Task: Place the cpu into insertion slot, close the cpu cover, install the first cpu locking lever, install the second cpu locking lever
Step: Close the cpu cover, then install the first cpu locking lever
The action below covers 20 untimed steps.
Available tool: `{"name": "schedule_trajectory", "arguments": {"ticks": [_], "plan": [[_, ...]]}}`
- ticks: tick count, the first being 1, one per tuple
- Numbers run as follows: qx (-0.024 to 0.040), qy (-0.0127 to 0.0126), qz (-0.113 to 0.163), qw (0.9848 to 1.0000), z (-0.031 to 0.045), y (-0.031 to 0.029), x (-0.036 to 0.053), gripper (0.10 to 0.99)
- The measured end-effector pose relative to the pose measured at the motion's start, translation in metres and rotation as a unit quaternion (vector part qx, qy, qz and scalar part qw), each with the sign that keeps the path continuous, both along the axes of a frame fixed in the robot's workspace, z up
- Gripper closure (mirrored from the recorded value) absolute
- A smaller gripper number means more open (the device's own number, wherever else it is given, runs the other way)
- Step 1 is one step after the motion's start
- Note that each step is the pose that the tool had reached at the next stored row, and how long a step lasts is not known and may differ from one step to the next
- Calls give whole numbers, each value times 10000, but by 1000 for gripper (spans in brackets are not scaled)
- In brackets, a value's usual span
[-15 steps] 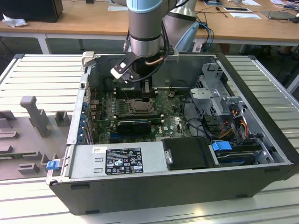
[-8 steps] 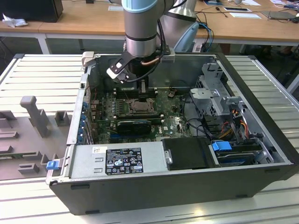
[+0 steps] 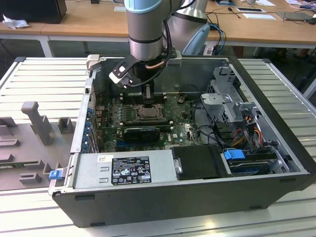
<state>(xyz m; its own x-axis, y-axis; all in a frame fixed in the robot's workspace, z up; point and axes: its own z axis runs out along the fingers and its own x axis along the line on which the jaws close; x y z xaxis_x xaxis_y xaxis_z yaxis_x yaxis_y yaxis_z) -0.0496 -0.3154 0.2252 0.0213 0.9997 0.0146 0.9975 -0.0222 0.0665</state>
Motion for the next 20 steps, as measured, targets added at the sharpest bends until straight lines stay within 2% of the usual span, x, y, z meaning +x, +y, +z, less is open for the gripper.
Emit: {"name": "schedule_trajectory", "arguments": {"ticks": [5,7,20], "plan": [[0,0,1,10000,13,0,-41,980],[0,0,0,10000,51,0,-41,980],[-1,0,0,10000,117,0,-43,980]]}}
